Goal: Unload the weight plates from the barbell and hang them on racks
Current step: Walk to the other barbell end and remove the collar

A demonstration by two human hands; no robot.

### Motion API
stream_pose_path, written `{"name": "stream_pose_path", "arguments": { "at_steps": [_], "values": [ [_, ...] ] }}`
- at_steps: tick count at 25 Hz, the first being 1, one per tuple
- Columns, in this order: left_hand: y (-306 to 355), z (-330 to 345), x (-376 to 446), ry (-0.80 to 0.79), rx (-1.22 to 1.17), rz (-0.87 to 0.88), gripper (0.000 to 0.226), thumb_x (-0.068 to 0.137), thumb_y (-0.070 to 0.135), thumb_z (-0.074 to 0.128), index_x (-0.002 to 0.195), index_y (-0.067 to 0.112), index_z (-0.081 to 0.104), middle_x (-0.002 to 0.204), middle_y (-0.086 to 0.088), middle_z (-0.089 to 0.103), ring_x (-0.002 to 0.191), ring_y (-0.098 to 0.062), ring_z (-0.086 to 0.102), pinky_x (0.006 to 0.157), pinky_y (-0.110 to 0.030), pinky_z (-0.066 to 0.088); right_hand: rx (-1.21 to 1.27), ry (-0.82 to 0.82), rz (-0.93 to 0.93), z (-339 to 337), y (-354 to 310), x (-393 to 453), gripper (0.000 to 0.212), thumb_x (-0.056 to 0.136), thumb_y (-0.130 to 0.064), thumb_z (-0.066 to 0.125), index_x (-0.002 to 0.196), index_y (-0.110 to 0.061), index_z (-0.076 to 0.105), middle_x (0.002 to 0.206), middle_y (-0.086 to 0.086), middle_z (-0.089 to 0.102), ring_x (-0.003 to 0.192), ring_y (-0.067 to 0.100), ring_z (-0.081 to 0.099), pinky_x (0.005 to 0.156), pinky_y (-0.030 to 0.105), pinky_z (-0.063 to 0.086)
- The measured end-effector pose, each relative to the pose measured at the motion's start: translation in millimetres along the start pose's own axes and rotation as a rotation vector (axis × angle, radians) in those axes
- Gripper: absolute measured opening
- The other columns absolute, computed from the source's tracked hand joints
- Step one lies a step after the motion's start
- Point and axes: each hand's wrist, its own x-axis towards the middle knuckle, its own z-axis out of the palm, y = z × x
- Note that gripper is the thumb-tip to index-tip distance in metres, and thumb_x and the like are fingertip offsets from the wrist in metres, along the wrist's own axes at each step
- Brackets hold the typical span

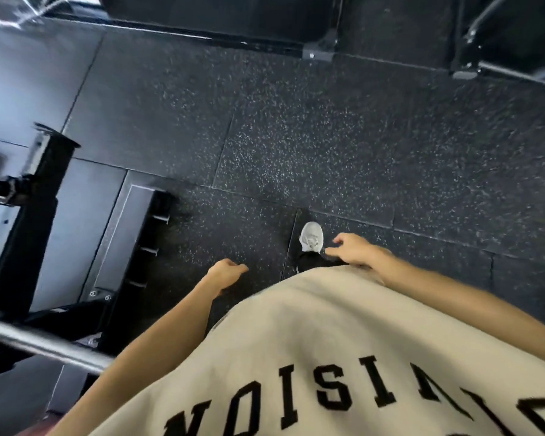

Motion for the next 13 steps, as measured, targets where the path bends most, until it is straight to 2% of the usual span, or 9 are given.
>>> {"name": "stream_pose_path", "arguments": {
  "at_steps": [3, 7, 10, 13],
  "values": [
    [68, -59, 28, 0.064, -0.077, 0.013, 0.042, 0.091, 0.046, 0.063, 0.12, 0.016, 0.063, 0.121, -0.011, 0.064, 0.109, -0.031, 0.061, 0.086, -0.035, 0.052, -0.072, 0.033, -0.113, -103, -63, 52, 0.051, 0.092, -0.042, 0.061, 0.133, -0.013, 0.054, 0.138, 0.007, 0.055, 0.124, 0.026, 0.052, 0.101, 0.032, 0.04],
    [130, -127, 62, 0.224, -0.243, 0.005, 0.037, 0.092, 0.04, 0.062, 0.117, 0.012, 0.066, 0.12, -0.01, 0.066, 0.113, -0.029, 0.06, 0.092, -0.031, 0.048, -0.199, -0.015, -0.168, -186, -142, 116, 0.05, 0.091, -0.046, 0.06, 0.131, -0.016, 0.055, 0.135, 0.006, 0.056, 0.121, 0.026, 0.054, 0.102, 0.036, 0.042],
    [149, -155, 93, 0.181, -0.321, -0.08, 0.035, 0.092, 0.039, 0.06, 0.114, 0.012, 0.065, 0.115, -0.01, 0.068, 0.108, -0.028, 0.061, 0.089, -0.032, 0.049, -0.338, -0.096, -0.183, -220, -201, 164, 0.05, 0.09, -0.046, 0.061, 0.13, -0.017, 0.055, 0.133, 0.006, 0.057, 0.118, 0.024, 0.055, 0.102, 0.037, 0.042],
    [157, -189, 135, 0.106, -0.336, -0.123, 0.041, 0.093, 0.04, 0.057, 0.123, 0.012, 0.063, 0.128, -0.009, 0.064, 0.117, -0.028, 0.058, 0.095, -0.031, 0.046, -0.439, -0.181, -0.194, -243, -263, 209, 0.054, 0.09, -0.046, 0.061, 0.134, -0.016, 0.051, 0.135, 0.006, 0.055, 0.121, 0.024, 0.053, 0.103, 0.037, 0.042]
  ]
}}
